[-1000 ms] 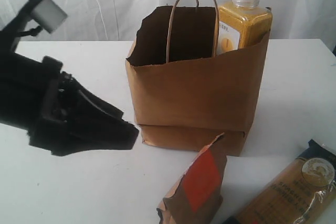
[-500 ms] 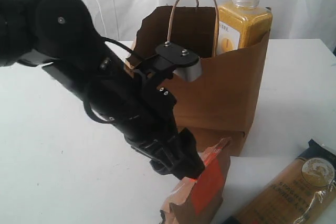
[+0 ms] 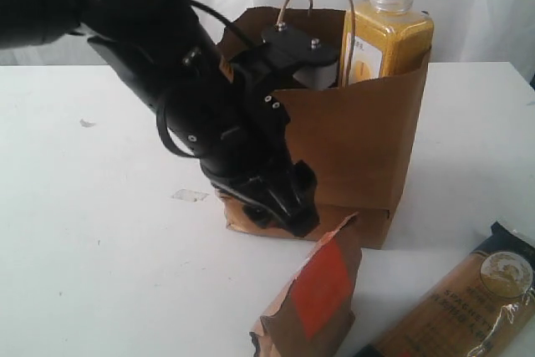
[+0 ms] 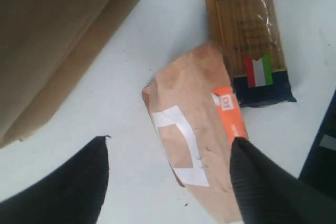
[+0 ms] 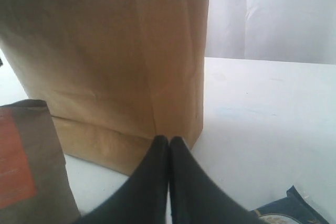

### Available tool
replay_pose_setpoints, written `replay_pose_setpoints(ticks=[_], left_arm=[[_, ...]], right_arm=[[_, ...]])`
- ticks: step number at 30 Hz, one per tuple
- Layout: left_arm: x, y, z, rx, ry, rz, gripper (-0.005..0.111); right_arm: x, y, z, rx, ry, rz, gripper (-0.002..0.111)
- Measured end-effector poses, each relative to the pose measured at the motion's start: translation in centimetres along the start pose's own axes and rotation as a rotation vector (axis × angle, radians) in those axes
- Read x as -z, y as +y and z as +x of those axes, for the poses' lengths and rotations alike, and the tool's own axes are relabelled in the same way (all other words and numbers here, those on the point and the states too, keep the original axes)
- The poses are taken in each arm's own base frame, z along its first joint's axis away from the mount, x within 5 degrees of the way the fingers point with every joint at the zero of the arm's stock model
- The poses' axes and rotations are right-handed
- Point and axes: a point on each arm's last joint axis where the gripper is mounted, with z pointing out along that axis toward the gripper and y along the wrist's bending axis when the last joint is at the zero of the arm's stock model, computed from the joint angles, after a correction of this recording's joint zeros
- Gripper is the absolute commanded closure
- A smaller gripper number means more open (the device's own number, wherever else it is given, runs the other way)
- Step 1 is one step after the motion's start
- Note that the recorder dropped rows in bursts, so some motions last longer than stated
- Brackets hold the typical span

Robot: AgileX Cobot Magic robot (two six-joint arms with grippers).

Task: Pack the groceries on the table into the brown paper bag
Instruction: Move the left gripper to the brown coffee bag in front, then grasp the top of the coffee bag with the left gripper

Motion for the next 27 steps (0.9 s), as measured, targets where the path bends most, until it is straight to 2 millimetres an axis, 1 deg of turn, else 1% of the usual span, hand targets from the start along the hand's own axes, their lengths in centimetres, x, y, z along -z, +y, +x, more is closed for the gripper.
replay_pose_setpoints(ticks=[5,7,10,12,15,18,21,23,27], left_arm=[[2.4,-0.5,-1.0,0.004,-0.034,-0.001,0.038],[2.9,-0.7,-1.0,0.009,-0.015,0.012,0.038],[2.9,-1.0,-0.6,0.020,0.030,0.044,0.038],[2.6,-1.1,-0.3,0.031,0.050,0.063,0.038],[1.8,-1.9,0.3,0.028,0.081,0.087,0.038],[0.8,-3.2,0.6,-0.001,0.086,0.105,0.038],[0.3,-4.6,0.4,-0.037,0.062,0.110,0.038],[-0.1,-4.6,0.2,-0.034,0.053,0.082,0.038],[-1.5,-3.5,0.3,-0.035,0.097,-0.015,0.038]], right_arm=[[0.0,0.0,0.0,0.000,0.000,0.000,0.108],[0.0,0.0,0.0,0.000,0.000,0.000,0.108],[0.0,0.0,0.0,0.000,0.000,0.000,0.108],[0.0,0.0,0.0,0.000,0.000,0.000,0.108],[0.0,0.0,0.0,-0.002,0.000,0.000,0.108],[0.0,0.0,0.0,-0.002,0.000,0.000,0.108],[0.0,0.0,0.0,-0.002,0.000,0.000,0.108],[0.0,0.0,0.0,-0.002,0.000,0.000,0.108],[0.0,0.0,0.0,-0.002,0.000,0.000,0.108]])
